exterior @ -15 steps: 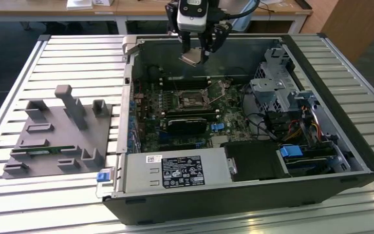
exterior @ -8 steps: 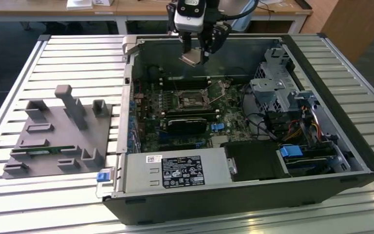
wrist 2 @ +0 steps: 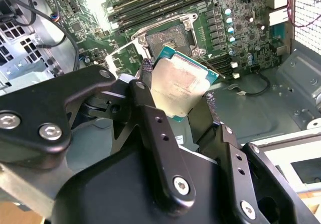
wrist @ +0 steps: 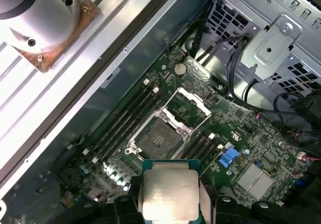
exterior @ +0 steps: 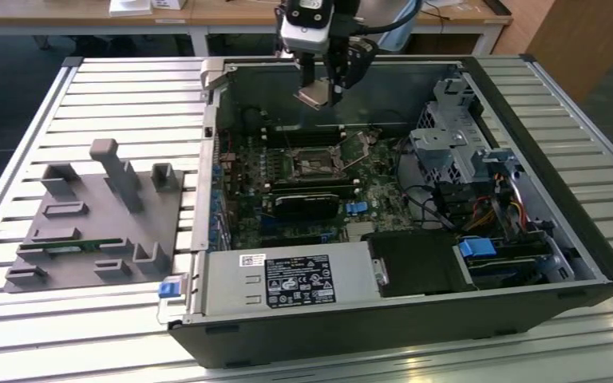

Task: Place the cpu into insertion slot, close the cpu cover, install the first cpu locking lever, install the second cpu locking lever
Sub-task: 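Place the cpu into insertion slot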

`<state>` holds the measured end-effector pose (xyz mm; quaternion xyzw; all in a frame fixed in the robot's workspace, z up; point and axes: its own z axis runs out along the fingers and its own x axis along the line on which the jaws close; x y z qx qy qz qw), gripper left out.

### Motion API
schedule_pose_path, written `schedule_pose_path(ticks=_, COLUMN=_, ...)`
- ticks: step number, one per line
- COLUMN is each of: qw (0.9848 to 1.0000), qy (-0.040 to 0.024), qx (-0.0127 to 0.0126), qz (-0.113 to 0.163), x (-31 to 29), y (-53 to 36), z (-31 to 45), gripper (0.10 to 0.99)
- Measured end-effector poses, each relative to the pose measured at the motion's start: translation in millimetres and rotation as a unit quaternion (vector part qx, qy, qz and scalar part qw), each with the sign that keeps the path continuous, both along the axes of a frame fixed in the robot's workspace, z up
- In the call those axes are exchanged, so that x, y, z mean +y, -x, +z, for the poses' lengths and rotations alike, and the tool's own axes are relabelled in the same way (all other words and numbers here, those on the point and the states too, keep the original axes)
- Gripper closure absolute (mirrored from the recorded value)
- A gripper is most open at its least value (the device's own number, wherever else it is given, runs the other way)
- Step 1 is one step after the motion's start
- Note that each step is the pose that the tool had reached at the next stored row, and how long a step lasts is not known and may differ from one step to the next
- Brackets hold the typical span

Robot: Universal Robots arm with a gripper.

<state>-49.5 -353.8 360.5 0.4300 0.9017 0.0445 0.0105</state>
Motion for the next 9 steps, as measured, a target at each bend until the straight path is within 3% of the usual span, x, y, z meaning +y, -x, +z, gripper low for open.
schedule_pose_path(ticks=9, qw=0.9998, qy=0.0000, qx=0.0001, qz=-0.019, x=0.0, y=0.3, z=-0.2, gripper=0.553)
